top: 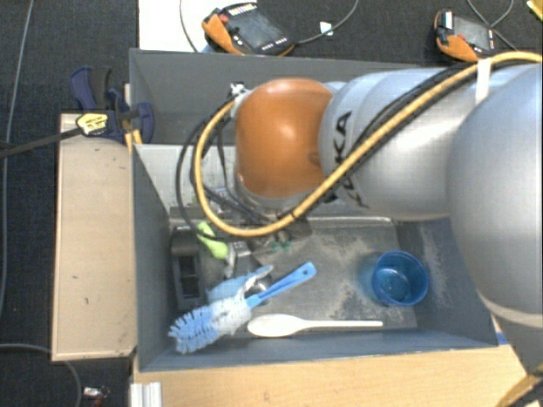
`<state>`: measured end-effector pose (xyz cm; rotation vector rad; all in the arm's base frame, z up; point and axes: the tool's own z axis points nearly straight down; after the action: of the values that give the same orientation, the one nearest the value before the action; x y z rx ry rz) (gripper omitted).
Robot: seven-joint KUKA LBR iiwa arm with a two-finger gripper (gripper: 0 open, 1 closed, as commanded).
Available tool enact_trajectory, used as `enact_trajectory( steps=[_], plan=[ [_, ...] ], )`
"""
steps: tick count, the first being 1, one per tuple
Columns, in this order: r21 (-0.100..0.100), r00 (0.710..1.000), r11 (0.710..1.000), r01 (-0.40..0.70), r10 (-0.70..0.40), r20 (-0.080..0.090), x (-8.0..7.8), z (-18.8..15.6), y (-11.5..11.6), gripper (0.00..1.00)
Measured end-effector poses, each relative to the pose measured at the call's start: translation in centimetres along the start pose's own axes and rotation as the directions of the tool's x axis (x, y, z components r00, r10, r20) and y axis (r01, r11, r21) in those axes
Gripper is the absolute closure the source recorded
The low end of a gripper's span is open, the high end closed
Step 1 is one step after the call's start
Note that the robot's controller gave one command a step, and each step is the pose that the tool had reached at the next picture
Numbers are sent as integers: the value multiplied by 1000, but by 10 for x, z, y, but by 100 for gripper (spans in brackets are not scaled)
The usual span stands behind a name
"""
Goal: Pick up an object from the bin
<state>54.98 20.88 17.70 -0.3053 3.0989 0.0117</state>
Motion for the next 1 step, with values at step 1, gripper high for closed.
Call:
enact_trajectory(
  steps=[1],
  plan=[
    [3,991,991,-133,133,-6,-1,38,2,0]
  ],
)
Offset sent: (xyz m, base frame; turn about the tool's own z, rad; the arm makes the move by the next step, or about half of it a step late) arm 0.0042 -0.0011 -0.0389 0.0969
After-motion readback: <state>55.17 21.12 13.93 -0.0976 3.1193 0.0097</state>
